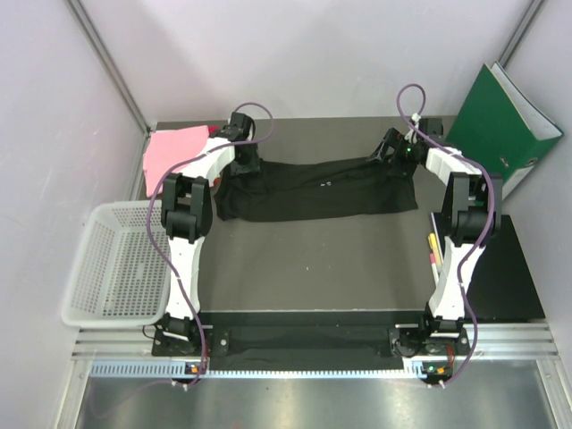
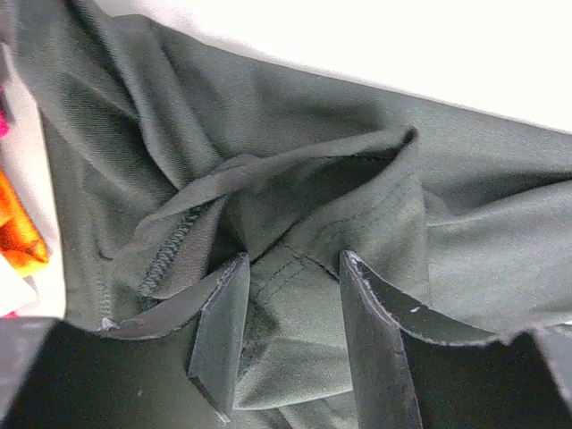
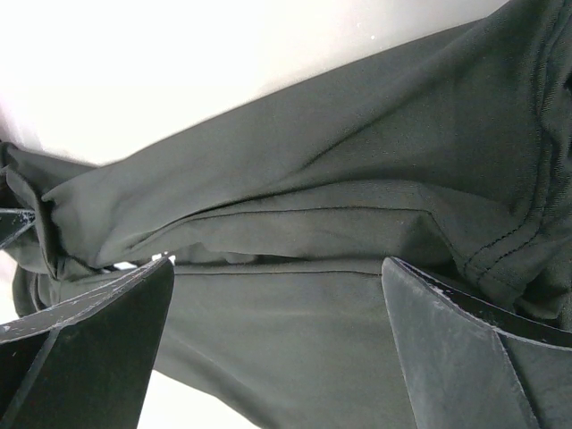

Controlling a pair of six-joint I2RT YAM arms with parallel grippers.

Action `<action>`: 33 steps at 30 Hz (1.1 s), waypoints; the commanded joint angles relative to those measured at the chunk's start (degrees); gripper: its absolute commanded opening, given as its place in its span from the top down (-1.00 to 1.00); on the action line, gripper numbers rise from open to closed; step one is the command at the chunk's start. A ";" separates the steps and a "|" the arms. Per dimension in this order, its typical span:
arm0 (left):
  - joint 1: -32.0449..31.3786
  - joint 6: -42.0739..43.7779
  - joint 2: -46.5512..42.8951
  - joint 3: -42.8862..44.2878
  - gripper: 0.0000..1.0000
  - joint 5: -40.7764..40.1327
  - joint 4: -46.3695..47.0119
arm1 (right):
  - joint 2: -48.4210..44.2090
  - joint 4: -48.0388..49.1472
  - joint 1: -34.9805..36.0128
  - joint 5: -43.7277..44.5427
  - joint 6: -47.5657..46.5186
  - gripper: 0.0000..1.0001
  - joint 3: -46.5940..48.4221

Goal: Fold and stack the t-shirts
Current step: Fold the other side of the tshirt into a rectangle

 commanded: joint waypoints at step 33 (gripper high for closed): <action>-0.72 -2.61 -6.95 4.15 1.00 1.25 2.98 | 0.77 1.10 0.13 -1.30 0.30 -0.99 0.19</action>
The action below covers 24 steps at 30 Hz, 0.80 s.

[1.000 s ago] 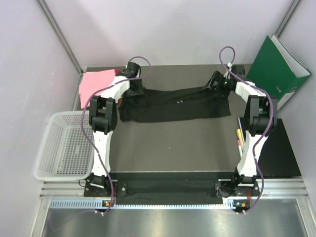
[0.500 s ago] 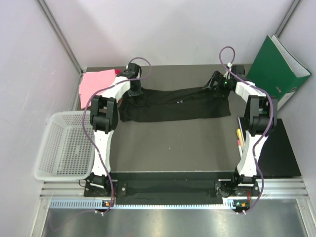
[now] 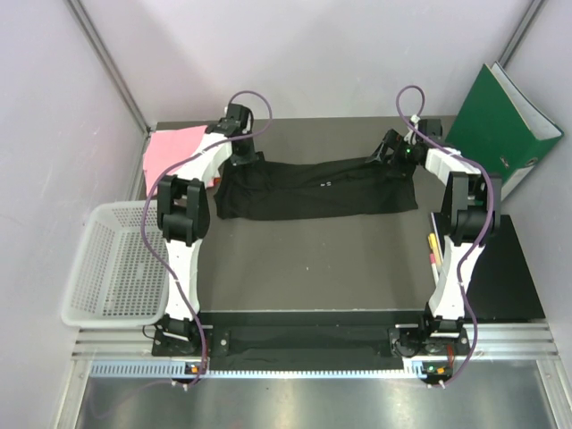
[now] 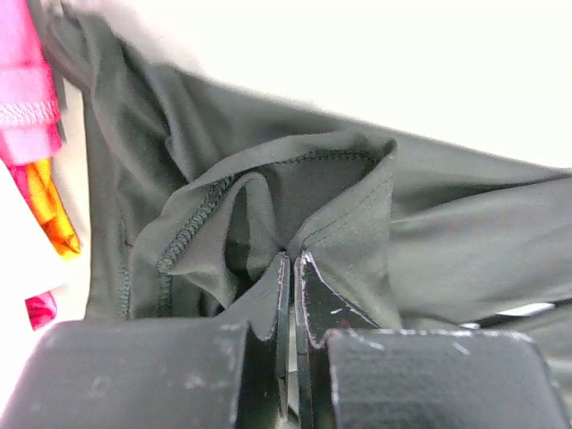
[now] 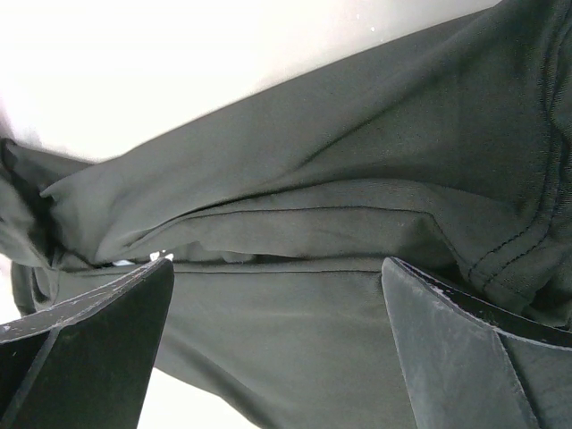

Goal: Fold and stack the t-shirts
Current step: Fold the other side of the tshirt into a rectangle

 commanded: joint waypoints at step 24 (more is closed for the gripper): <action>-1.51 -2.07 2.62 10.19 -0.12 4.45 1.00 | -0.09 0.86 0.22 -0.60 0.59 -0.99 0.36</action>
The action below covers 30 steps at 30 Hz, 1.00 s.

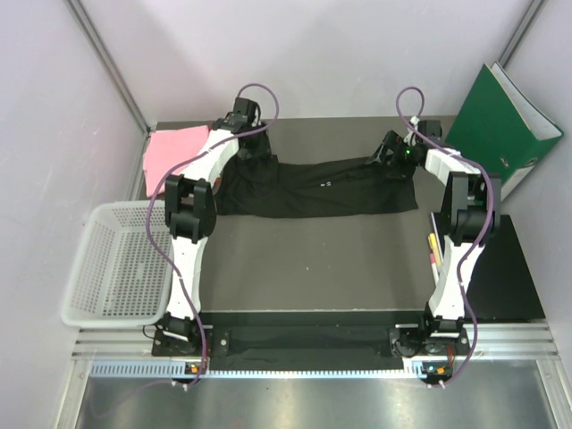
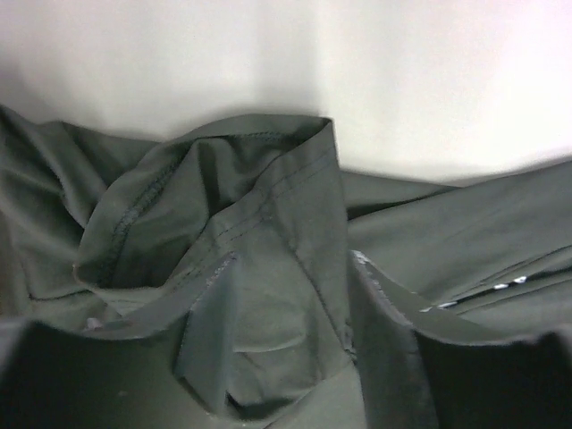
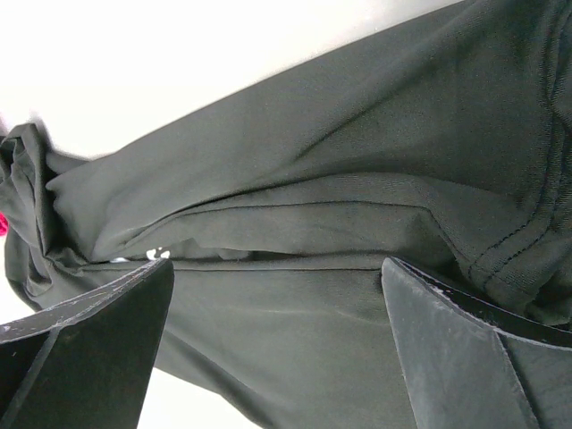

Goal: Fold and stack the t-shirts
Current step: Fold the other side of the tshirt into a rectangle

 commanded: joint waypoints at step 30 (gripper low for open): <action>8.44 -0.77 -17.58 -28.90 0.11 -1.51 1.24 | 16.60 9.16 23.33 -16.23 10.70 -0.92 26.59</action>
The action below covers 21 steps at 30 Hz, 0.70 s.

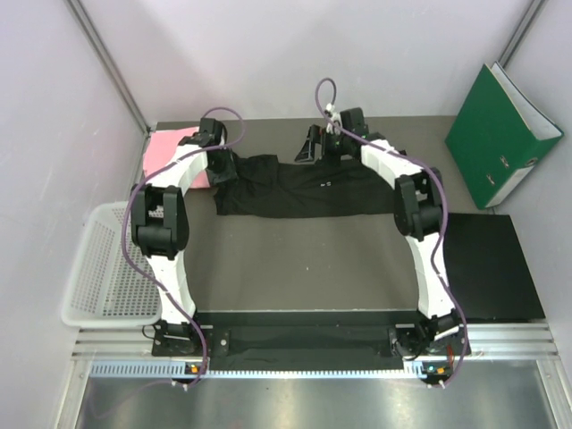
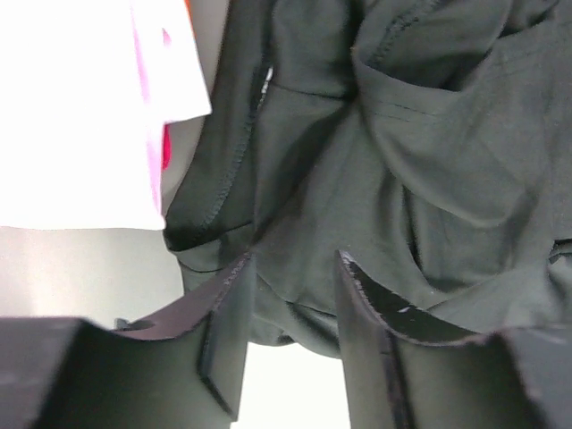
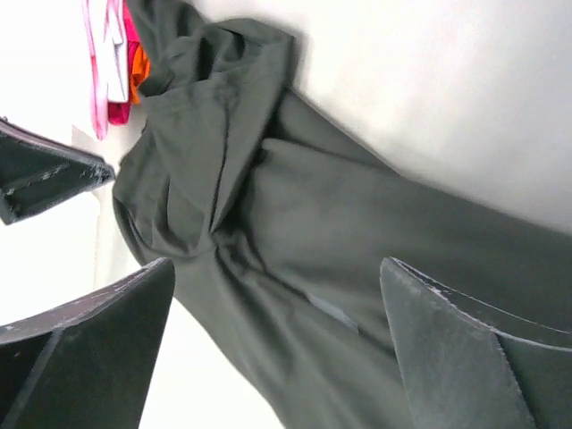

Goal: Fold and stack the t-shirts
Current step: Fold the other side of the tshirt into a rectangle

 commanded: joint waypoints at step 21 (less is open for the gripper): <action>1.86 -0.26 3.00 -2.51 0.42 0.08 3.00 | 13.93 22.35 7.83 -11.14 27.68 -0.43 12.56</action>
